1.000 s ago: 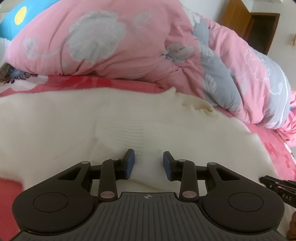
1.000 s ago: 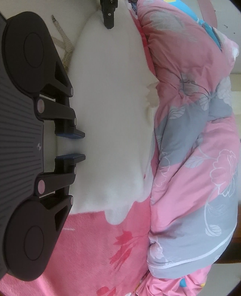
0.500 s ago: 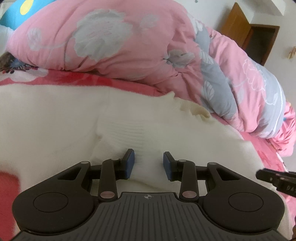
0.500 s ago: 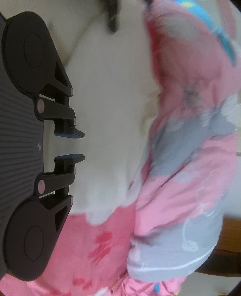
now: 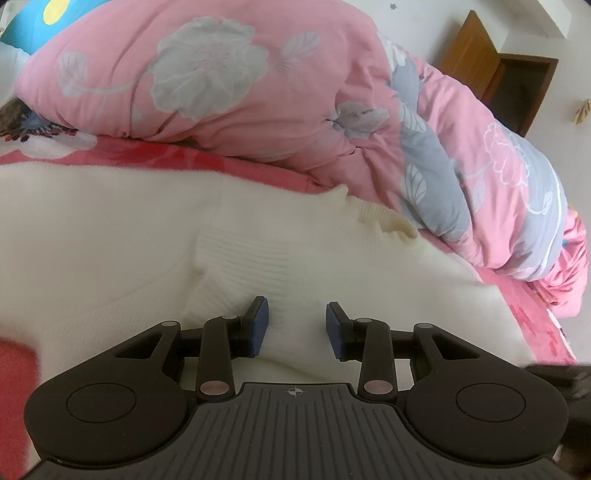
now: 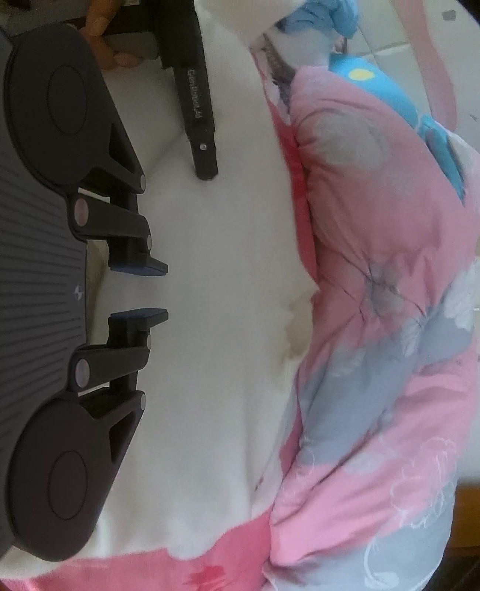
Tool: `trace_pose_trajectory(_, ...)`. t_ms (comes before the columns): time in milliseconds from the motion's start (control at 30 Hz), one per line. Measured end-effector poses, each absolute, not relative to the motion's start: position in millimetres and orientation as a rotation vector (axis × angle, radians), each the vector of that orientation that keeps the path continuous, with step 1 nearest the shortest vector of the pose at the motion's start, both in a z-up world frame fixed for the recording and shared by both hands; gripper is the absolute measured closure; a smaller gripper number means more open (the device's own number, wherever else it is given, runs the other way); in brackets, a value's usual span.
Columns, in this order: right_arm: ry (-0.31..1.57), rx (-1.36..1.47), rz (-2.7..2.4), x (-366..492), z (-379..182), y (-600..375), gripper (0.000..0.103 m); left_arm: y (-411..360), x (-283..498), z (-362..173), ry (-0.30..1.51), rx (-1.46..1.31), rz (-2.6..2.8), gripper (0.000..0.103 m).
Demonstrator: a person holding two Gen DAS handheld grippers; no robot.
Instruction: Fold clothes
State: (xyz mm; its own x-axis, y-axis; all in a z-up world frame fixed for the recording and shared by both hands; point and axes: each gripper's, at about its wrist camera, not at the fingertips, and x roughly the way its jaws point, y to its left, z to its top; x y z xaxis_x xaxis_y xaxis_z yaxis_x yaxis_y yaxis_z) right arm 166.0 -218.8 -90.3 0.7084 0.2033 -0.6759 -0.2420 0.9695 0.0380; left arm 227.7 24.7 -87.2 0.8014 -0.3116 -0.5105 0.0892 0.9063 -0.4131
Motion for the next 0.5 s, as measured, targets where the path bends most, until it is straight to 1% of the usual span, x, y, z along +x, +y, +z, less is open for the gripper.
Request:
trace_pose_trajectory(133,0.777,-0.053,0.254,175.5,-93.7,-217.7,0.083,25.4,227.1,-87.3,0.605,-0.389,-0.222,0.068)
trace_pose_trajectory(267,0.720,-0.026,0.229,190.1,-75.4,-223.0,0.083,26.3,226.7,-87.5,0.603,-0.394,-0.223,0.068)
trace_pose_trajectory(367,0.777,0.010,0.236,209.9,-92.4,-227.8,0.083,26.5,226.8,-87.6,0.603,-0.401,-0.224,0.068)
trace_pose_trajectory(500,0.779,-0.006,0.242,218.7,-90.8,-228.6,0.083,27.0,226.8,-87.4,0.601,-0.408,-0.225,0.068)
